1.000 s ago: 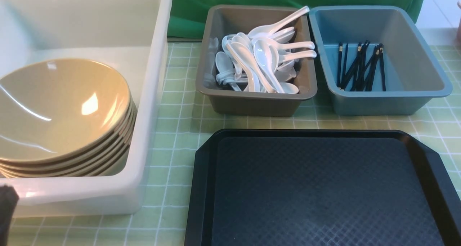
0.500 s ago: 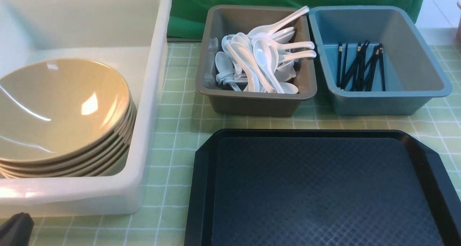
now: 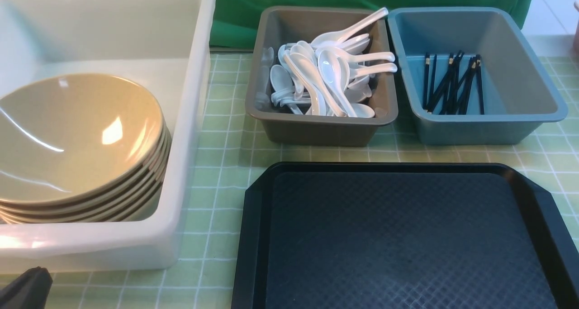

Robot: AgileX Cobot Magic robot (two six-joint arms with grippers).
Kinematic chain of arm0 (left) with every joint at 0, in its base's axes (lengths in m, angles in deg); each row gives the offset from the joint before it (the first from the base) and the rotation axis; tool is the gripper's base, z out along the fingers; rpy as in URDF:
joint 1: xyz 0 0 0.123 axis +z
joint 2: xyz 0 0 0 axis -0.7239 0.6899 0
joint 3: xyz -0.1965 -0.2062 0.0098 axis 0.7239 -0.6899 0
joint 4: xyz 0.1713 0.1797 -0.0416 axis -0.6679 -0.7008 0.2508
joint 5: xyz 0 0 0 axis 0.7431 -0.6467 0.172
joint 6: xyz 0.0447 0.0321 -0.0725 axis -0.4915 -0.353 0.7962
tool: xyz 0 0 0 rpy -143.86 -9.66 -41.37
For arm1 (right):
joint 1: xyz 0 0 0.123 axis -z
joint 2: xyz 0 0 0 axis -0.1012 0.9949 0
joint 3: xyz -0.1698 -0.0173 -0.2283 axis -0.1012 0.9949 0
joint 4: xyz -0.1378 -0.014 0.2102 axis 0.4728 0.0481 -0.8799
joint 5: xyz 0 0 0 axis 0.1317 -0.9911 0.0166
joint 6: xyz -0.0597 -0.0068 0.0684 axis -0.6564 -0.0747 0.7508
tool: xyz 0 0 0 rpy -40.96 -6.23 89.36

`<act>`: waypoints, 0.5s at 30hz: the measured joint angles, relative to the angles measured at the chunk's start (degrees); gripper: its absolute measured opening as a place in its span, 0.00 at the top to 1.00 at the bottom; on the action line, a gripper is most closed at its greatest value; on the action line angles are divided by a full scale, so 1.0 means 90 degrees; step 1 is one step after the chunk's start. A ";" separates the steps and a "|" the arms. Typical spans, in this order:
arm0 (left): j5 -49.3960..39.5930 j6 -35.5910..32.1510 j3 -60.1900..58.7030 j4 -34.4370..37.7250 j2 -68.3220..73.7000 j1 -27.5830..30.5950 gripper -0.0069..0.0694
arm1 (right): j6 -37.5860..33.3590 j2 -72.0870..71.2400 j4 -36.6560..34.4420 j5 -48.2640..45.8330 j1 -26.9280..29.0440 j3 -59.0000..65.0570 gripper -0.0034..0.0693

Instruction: On green table put chopsticks spoon bowls plates into blue grey white boxes.

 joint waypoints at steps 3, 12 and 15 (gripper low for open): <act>0.0012 0.0002 -0.0008 0.0000 0.0000 -0.0014 0.91 | 0.0000 0.0000 0.0000 0.0000 0.0000 0.0000 0.67; 0.0036 0.0007 -0.0007 0.0000 0.0000 -0.0021 0.91 | 0.0000 -0.0272 -0.0001 0.0000 0.0624 0.0000 0.66; 0.0036 0.0007 -0.0007 0.0000 0.0000 -0.0021 0.91 | 0.0000 -0.0292 -0.0001 0.0000 0.0847 0.0000 0.65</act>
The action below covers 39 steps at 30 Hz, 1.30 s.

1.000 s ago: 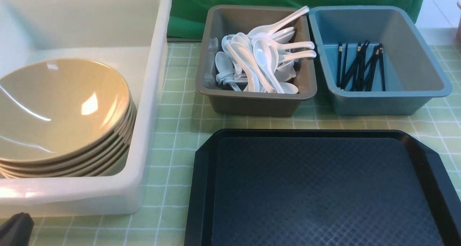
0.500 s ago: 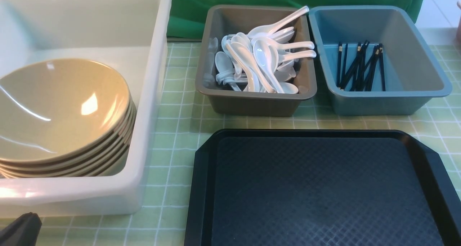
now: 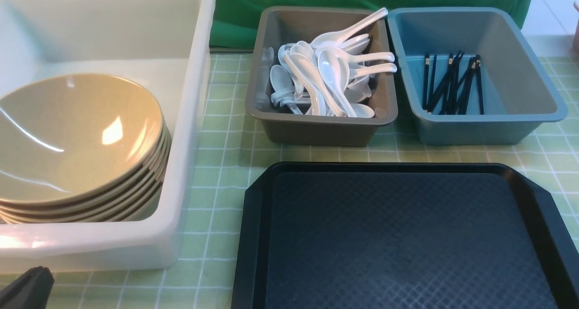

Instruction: On green table put chopsticks spoon bowls plates into blue grey white boxes.

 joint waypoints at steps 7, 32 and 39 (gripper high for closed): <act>0.0000 0.0000 -0.0001 0.0000 0.0000 0.0000 0.91 | -0.0218 -0.0004 0.0122 0.0025 0.0098 0.0000 0.64; 0.0006 0.0000 -0.0001 0.0000 0.0000 0.0000 0.91 | 0.3018 -0.0013 0.2714 0.0467 0.0098 0.2628 0.63; 0.0006 0.0000 -0.0007 0.0000 0.0000 0.0000 0.91 | 0.3051 -0.0013 0.2713 0.0764 0.0098 0.2693 0.63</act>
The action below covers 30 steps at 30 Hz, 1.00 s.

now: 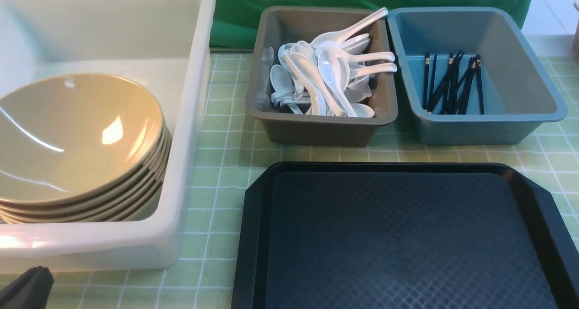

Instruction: On green table put chopsticks spoon bowls plates into blue grey white boxes.

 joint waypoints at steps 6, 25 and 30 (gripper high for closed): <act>0.0000 0.0000 0.0000 0.0000 0.0000 0.0000 0.91 | 0.0058 0.0000 0.0000 0.0020 0.0006 0.0006 0.63; 0.0000 0.0000 0.0000 0.0000 0.0000 0.0000 0.91 | 0.0064 0.0000 0.0000 0.0077 0.0808 0.0015 0.63; 0.0000 0.0000 0.0000 0.0000 0.0000 0.0000 0.91 | 0.0064 0.0000 0.0000 0.0082 0.0815 0.0015 0.63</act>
